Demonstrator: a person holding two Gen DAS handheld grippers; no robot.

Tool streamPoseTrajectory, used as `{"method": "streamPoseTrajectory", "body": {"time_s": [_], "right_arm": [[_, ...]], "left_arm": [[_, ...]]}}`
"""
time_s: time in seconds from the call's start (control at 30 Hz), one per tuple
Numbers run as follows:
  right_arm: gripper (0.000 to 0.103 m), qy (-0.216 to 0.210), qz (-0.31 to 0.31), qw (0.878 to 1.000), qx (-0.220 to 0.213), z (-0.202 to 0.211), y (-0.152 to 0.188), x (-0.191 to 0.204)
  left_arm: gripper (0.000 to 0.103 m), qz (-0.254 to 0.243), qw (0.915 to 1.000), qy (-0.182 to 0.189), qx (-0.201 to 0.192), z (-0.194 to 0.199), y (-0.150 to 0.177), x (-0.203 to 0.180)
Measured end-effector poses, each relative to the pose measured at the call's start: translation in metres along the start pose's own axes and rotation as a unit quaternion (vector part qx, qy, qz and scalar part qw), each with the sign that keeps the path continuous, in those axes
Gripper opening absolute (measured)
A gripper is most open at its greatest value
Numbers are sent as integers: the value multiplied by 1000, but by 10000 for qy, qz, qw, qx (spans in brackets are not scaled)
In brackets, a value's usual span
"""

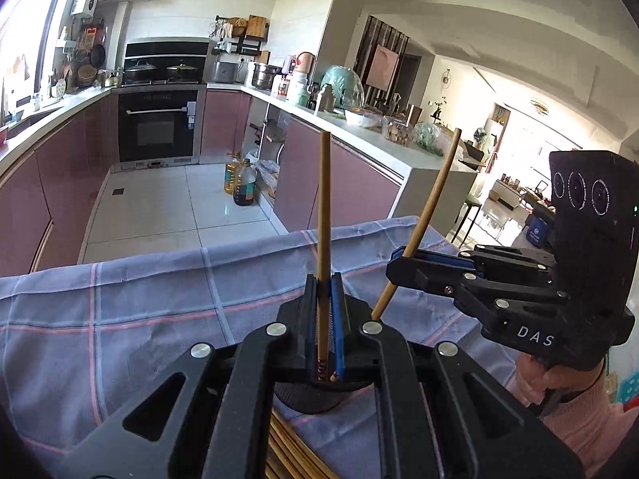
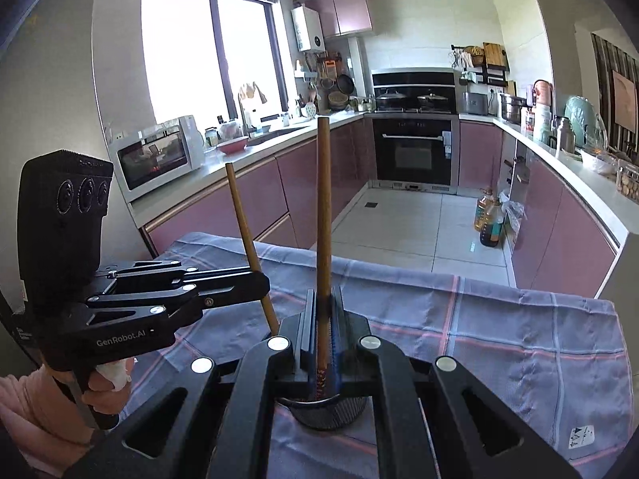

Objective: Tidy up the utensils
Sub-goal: 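Lower the left gripper's chopstick into the black mesh cup while the right gripper lowers its own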

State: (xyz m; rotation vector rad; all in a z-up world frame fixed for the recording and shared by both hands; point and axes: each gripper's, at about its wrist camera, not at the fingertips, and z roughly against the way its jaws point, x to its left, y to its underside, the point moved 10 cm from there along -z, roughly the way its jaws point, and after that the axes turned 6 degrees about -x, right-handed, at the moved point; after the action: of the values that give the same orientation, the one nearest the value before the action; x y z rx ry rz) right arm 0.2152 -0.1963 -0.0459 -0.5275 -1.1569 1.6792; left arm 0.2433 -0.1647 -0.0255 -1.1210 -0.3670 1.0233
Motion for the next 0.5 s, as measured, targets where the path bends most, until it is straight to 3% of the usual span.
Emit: {"method": "streamPoseTrajectory", "body": {"time_s": [0.23, 0.5], "right_arm": [[6, -32, -151, 9989, 449, -26, 11, -2], [7, 100, -298, 9985, 439, -39, 3, -8]], "left_arm": [[8, -40, 9999, -46, 103, -15, 8, 14], [8, -32, 9997, -149, 200, -30, 4, 27]]}}
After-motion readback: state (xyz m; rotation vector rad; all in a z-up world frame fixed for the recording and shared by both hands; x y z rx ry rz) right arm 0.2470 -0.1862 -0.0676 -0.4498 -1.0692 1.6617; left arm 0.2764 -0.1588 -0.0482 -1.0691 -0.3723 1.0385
